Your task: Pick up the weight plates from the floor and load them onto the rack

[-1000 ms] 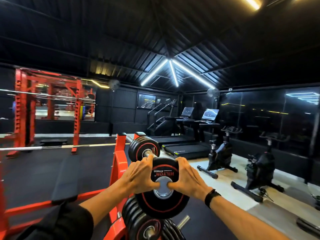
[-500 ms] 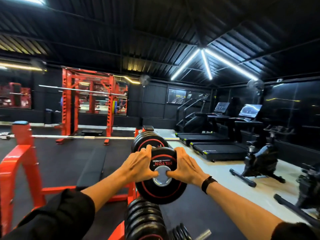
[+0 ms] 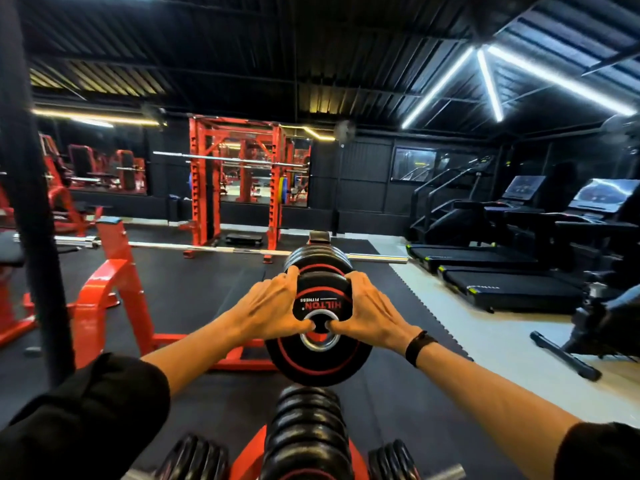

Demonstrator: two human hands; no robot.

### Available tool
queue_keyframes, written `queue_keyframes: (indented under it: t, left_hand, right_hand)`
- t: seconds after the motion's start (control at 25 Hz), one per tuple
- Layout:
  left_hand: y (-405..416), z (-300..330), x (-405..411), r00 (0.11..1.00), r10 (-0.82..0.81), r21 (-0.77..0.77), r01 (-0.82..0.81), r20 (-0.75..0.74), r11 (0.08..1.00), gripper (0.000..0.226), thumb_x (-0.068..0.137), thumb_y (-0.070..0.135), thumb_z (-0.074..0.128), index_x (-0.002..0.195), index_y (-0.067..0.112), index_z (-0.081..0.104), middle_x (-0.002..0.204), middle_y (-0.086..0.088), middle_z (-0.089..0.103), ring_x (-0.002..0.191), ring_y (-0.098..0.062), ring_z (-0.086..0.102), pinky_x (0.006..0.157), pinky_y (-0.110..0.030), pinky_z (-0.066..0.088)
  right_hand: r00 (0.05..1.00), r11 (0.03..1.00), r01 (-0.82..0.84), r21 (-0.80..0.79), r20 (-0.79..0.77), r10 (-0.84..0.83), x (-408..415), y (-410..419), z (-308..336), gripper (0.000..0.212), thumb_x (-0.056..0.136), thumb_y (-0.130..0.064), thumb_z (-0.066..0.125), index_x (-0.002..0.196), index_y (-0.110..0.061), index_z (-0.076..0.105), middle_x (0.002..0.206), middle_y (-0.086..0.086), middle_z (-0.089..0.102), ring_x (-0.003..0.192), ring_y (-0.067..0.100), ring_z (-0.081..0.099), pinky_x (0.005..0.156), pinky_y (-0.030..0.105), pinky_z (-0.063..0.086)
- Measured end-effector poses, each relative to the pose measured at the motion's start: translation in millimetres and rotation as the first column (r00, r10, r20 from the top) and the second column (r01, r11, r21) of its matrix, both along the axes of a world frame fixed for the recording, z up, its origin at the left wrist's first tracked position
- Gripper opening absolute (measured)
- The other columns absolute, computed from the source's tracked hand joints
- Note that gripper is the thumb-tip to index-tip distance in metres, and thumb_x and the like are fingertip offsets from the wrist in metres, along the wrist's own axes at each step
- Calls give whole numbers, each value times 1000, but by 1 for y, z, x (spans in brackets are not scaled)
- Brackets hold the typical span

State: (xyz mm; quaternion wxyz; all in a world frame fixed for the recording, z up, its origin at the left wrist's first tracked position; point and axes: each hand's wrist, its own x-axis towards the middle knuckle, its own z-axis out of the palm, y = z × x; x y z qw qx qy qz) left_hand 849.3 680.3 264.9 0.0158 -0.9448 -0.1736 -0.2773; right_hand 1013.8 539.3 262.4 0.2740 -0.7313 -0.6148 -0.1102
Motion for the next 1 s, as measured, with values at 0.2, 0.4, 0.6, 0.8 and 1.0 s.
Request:
queue_keyframes:
  t: [0.2,0.4,0.6,0.8,1.0]
  left_hand:
    - [3,2,12,998,20,34,-18,-55,999,76,67,68,66,111,13,36,103,-7,62,80,-29,66,71,-44,57]
    - [19,1,16,992,-11,-42,6,-123,999,85,64,75,68,114,16,33,110,-7,57,87,-30,65,76,-46,56]
    - [26,-8,14,999,-18,283,25,-28,959,138,44,99,51,146,10,23,145,-12,33,127,-32,44,102,-50,42]
    - [42,-9,20,996,-10,408,46,-92,912,159,35,99,55,156,13,-3,161,-24,-11,149,-42,-10,116,-67,-1]
    - [58,-14,31,989,106,522,-40,-99,852,160,33,90,67,157,15,-2,159,-29,-10,148,-46,-8,114,-70,2]
  right_hand:
    - [999,1000,-10,14,-46,10,10,3,-3,76,68,-48,81,123,-14,40,117,3,45,102,22,57,84,31,52]
    - [998,999,-36,-10,-46,35,17,8,-7,96,65,-51,84,135,-18,27,125,4,38,111,23,54,91,35,52]
    - [950,998,54,13,306,-56,33,15,-11,142,47,-88,63,154,-20,-1,158,13,7,137,32,28,111,45,34]
    - [884,991,130,16,450,-123,37,19,-13,151,40,-89,65,154,-24,-11,160,16,-18,149,30,-14,117,57,6]
    - [800,967,254,35,554,-230,44,35,-10,155,34,-79,75,155,-25,-6,161,20,-10,149,35,-12,116,62,-2]
